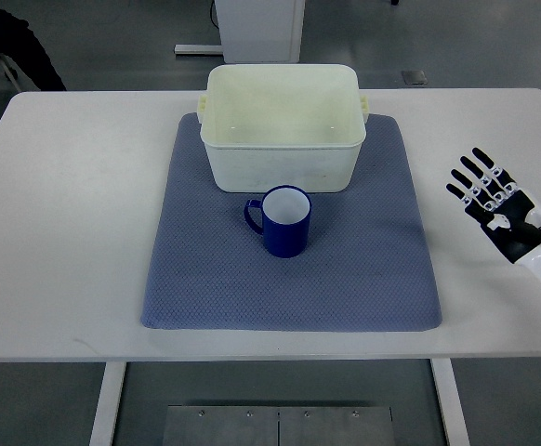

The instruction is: Place cup in box with right hand

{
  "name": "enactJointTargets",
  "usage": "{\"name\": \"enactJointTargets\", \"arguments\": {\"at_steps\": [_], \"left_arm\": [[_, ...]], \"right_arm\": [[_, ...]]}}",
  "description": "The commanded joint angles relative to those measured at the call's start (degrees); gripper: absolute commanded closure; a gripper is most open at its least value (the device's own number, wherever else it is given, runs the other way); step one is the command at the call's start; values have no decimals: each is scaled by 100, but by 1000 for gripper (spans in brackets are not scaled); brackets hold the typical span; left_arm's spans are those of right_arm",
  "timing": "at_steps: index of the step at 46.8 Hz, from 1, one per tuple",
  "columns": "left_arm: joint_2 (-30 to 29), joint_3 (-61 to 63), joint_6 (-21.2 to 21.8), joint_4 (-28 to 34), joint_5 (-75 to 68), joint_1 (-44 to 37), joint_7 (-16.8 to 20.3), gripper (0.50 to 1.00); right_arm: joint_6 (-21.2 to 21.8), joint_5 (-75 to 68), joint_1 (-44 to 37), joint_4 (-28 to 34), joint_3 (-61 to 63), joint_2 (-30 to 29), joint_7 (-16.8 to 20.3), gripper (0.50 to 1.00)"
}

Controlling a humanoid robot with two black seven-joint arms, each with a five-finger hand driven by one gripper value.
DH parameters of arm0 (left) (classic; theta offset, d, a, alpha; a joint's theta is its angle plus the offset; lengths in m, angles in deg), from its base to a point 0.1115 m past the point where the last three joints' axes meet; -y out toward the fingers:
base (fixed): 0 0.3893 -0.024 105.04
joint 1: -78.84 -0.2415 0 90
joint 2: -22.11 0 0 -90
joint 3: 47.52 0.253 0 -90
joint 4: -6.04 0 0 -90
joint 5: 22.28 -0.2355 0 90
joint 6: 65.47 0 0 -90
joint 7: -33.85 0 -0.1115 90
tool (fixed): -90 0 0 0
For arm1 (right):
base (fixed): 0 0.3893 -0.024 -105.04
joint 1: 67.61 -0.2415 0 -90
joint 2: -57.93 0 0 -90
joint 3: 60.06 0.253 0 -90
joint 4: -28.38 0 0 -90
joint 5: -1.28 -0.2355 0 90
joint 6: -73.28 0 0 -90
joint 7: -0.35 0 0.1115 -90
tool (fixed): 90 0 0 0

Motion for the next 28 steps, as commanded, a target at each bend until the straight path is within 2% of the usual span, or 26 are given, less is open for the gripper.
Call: {"name": "enactJointTargets", "arguments": {"at_steps": [1, 5, 28], "left_arm": [[0, 0, -4, 0, 0, 0, 3, 500], [0, 0, 4, 0, 0, 0, 3, 500], [0, 0, 4, 0, 0, 0, 3, 500]], "right_arm": [[-1, 214, 0, 9, 3, -31, 0, 500], [-3, 381, -18, 26, -6, -57, 0, 500], [-723, 1207, -97, 720, -15, -321, 0, 500]]}}
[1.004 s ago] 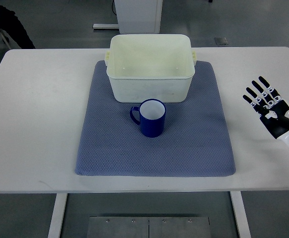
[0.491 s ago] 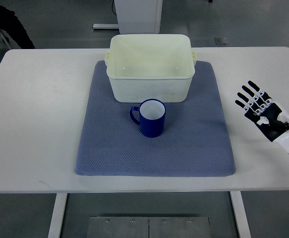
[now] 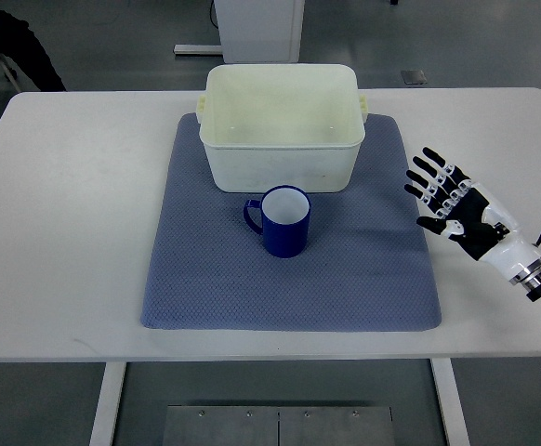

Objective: Place cup in box with right hand
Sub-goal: 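Move the open right hand toward the dark blue mug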

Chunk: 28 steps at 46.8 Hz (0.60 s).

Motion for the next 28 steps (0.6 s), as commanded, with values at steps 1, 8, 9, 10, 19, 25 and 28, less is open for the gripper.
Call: {"name": "enactJointTargets", "arguments": {"at_steps": [1, 8, 9, 10, 19, 25, 28], "left_arm": [[0, 0, 5, 0, 0, 0, 0, 500], [0, 0, 5, 0, 0, 0, 0, 500], [0, 0, 5, 0, 0, 0, 0, 500], [0, 0, 5, 0, 0, 0, 0, 500], [0, 0, 5, 0, 0, 0, 0, 500], [0, 0, 5, 0, 0, 0, -8, 500], [0, 0, -4, 0, 0, 0, 0, 500]], "right_arm": [[-92, 146, 4, 45, 1, -47, 0, 500], [-136, 242, 4, 98, -8, -73, 0, 500], [-145, 269, 4, 107, -8, -82, 0, 500], [-145, 286, -5, 116, -8, -91, 0, 500], [-224, 515, -5, 142, -17, -170, 0, 500], [-320, 594, -58, 142, -184, -214, 0, 500], [-435, 594, -102, 142, -280, -231, 0, 500]]}}
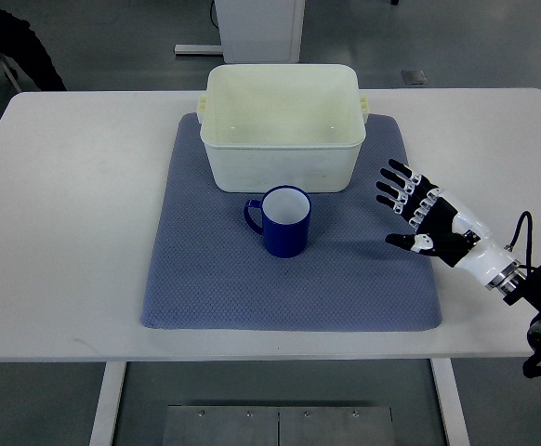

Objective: Place cup in box with right hand
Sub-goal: 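Move the open right hand toward the dark blue mug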

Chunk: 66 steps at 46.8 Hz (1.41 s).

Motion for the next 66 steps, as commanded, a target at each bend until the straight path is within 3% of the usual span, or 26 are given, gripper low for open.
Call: {"name": "enactJointTargets", "arguments": {"at_steps": [1, 66], "left_arm": [[0, 0, 2, 0, 0, 0, -7, 500], [0, 0, 2, 0, 0, 0, 2, 500]], "right_arm": [[-126, 1, -52, -1, -132, -16, 0, 500], [-2112, 10, -694, 201, -1407, -1193, 0, 505]]}}
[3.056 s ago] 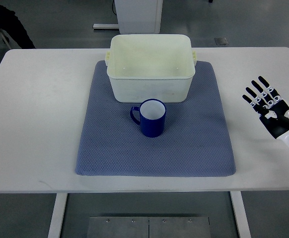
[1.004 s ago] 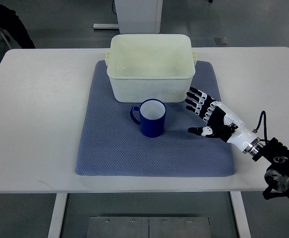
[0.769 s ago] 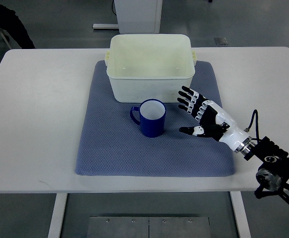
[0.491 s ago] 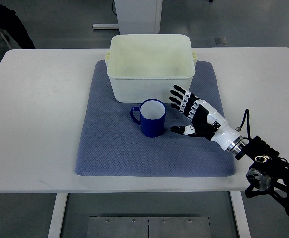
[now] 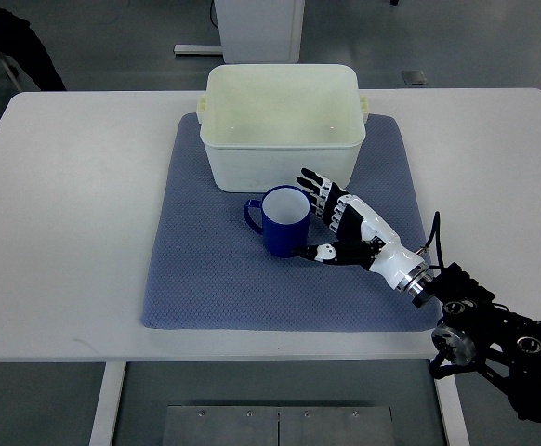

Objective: Place cup in box with right hand
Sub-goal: 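Move the open right hand toward the dark blue mug, then close the right hand fingers around the blue mug's body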

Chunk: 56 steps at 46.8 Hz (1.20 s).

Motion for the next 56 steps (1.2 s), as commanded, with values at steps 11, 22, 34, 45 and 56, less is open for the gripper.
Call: {"name": "enactJointTargets", "arguments": {"at_steps": [11, 22, 34, 45, 56], "left_arm": [[0, 0, 3, -1, 0, -1, 2, 500], [0, 0, 3, -1, 0, -1, 2, 500], [0, 0, 3, -1, 0, -1, 2, 500], [0, 0, 3, -1, 0, -1, 2, 500], [0, 0, 3, -1, 0, -1, 2, 500]], "right_arm": [[-280, 0, 0, -20, -52, -202, 0, 505], [-640, -9, -79, -46, -307, -405, 0, 509], [-834, -18, -123, -143, -316, -554, 0, 509], [-1001, -18, -131, -240, -325, -695, 0, 511], [-1168, -18, -175, -416, -334, -888, 0, 519]]}}
